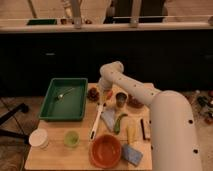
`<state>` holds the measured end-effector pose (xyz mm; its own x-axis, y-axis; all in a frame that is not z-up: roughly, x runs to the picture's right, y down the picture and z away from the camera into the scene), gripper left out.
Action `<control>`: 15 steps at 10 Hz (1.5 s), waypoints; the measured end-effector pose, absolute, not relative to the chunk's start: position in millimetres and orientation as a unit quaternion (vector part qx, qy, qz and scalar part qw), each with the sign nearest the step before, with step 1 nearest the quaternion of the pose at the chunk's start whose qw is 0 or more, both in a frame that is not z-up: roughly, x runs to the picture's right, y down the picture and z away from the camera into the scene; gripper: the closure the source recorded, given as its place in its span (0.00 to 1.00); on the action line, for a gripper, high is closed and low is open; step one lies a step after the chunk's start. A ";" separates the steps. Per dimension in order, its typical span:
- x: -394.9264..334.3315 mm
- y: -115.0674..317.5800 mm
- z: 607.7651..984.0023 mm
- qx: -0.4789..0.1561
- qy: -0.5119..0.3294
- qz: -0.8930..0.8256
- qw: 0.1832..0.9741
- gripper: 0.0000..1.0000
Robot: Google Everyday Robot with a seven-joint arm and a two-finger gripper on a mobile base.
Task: Place grapes in plastic cup
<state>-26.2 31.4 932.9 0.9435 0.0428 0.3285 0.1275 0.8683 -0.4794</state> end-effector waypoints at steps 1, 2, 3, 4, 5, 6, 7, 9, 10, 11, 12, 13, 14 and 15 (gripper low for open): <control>-32.1 25.9 924.3 -0.252 -0.170 -0.015 0.953 0.20; -34.6 20.1 917.6 -0.249 -0.173 0.002 0.953 0.20; -32.5 18.4 917.2 -0.247 -0.175 0.014 0.953 0.20; -30.7 16.1 917.1 -0.245 -0.180 0.029 0.952 0.20; -31.8 13.7 918.5 -0.242 -0.193 0.054 0.949 0.20; -30.6 12.5 920.0 -0.240 -0.203 0.076 0.946 0.20; -25.0 11.3 922.8 -0.239 -0.212 0.101 0.942 0.20; -26.8 12.3 930.2 -0.241 -0.221 0.120 0.937 0.20; -25.8 12.2 932.9 -0.241 -0.221 0.128 0.936 0.20; -24.7 13.3 935.3 -0.242 -0.219 0.134 0.936 0.20; -25.7 14.3 937.9 -0.243 -0.218 0.141 0.935 0.20; -27.8 15.0 939.6 -0.245 -0.220 0.145 0.933 0.20; -26.7 16.8 942.5 -0.247 -0.220 0.152 0.931 0.20; -24.5 18.3 945.5 -0.250 -0.221 0.162 0.929 0.20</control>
